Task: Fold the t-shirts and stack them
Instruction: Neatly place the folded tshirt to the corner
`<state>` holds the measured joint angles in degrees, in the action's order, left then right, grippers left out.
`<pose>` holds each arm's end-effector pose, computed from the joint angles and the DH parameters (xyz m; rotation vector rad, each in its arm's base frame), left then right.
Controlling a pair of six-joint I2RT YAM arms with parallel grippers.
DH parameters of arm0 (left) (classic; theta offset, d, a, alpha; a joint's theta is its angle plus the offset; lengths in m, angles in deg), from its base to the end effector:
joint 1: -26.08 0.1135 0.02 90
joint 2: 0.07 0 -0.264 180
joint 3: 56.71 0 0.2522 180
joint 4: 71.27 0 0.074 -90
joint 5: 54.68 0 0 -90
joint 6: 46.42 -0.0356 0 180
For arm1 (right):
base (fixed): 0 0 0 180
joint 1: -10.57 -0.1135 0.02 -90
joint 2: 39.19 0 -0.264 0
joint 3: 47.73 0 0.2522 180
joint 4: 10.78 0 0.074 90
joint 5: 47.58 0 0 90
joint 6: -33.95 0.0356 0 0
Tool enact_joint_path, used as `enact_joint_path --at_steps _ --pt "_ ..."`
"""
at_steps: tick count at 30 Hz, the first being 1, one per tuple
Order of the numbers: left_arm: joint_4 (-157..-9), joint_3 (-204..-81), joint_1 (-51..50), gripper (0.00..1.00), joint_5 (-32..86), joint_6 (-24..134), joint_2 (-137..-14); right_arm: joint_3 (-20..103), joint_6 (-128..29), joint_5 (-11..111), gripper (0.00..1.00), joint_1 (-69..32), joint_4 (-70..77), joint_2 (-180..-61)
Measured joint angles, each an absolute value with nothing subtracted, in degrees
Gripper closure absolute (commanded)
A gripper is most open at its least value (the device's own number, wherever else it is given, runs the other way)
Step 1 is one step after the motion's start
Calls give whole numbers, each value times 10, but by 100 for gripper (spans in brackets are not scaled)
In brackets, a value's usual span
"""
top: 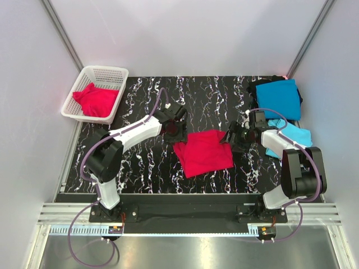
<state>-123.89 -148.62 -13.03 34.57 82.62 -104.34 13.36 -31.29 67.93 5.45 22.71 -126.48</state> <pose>0.2928 -0.2387 0.2161 0.0057 2.7828 -0.4033 0.2849 0.0409 0.1742 0.2912 2.6327 0.7628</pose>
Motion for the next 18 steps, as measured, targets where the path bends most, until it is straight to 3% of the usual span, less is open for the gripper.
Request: enact_joint_path --at_steps 18 --pt "-1235 -1477 -130 40 343 826 -1039 126 -303 679 19 60 212 -1304"
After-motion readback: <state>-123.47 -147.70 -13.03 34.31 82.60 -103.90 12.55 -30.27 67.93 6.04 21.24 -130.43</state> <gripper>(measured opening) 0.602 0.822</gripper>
